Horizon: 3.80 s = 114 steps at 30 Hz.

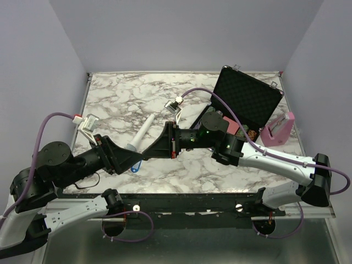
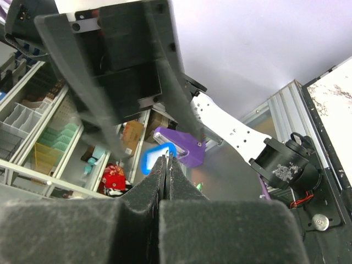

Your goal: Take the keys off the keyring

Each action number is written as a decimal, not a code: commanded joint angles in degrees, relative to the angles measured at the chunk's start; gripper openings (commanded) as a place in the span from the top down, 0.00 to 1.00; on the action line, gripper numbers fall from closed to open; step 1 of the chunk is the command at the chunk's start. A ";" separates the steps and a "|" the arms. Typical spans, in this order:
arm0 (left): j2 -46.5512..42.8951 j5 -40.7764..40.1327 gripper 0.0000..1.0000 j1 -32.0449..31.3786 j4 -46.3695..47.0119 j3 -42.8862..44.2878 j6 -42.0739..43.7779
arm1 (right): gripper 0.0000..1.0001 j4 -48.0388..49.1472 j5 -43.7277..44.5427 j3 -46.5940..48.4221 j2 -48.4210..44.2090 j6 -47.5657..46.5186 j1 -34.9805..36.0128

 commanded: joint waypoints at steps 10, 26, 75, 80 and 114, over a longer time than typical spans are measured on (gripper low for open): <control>-7.68 -0.92 0.13 0.15 3.77 -0.57 1.65 | 0.99 -1.69 -3.27 -2.00 -5.72 -10.43 0.38; -4.34 17.99 0.42 0.06 24.53 -4.19 6.05 | 0.99 18.52 -10.67 -7.26 -11.87 -12.90 0.47; -3.82 12.10 0.56 -1.08 32.19 -14.83 14.48 | 0.99 22.49 3.14 -12.90 -12.94 -11.41 0.55; -2.06 11.57 0.59 -1.08 30.52 -13.60 15.27 | 0.99 22.40 2.96 -12.98 -12.76 -11.41 0.55; 2.68 11.40 1.00 -1.08 24.19 -6.30 16.15 | 0.99 19.23 0.94 -12.37 -13.11 -12.38 0.47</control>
